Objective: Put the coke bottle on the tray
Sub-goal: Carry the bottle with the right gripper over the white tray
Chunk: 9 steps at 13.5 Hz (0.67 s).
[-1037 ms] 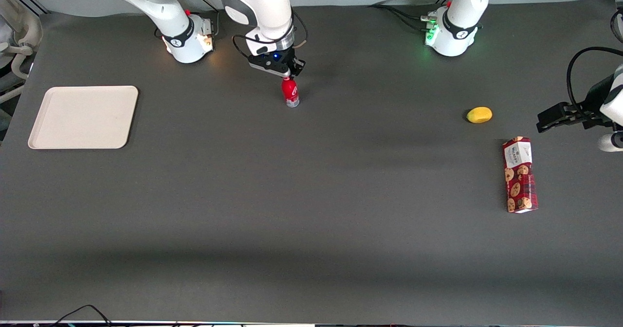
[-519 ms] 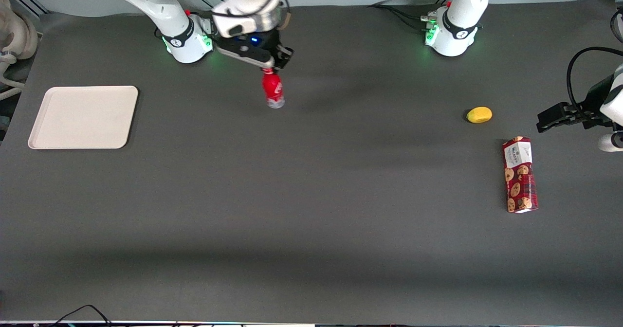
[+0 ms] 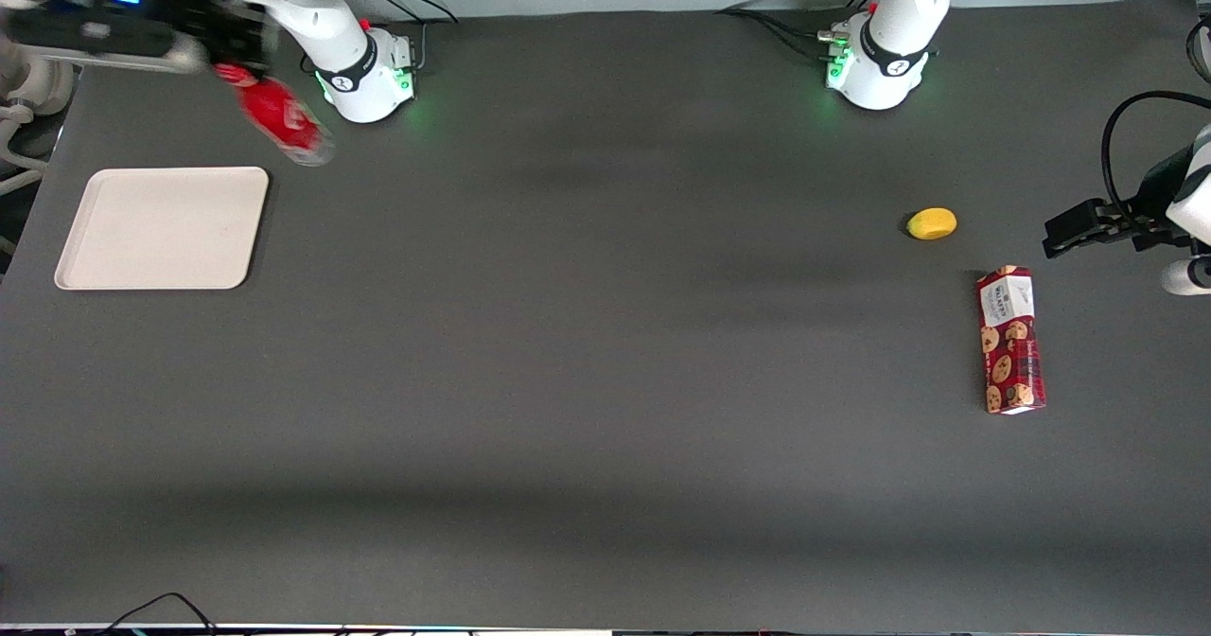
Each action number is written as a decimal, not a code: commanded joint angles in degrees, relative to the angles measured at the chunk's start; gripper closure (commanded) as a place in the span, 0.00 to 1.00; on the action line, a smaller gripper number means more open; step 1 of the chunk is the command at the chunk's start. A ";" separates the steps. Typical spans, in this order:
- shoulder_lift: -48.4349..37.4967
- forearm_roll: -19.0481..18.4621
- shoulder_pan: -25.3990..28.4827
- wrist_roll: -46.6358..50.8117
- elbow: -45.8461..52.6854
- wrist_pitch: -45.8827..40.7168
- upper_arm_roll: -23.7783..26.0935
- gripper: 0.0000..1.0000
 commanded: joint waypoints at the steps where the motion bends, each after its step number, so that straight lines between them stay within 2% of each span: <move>1: -2.34 -3.49 -0.29 -25.92 -3.22 -0.68 -14.18 1.00; 4: -2.25 -10.09 -0.38 -45.90 -9.97 9.13 -25.71 1.00; 6: -2.16 -10.81 -0.30 -57.16 -16.91 19.32 -33.97 1.00; 9: -1.90 -12.74 0.66 -65.01 -27.54 33.12 -42.51 1.00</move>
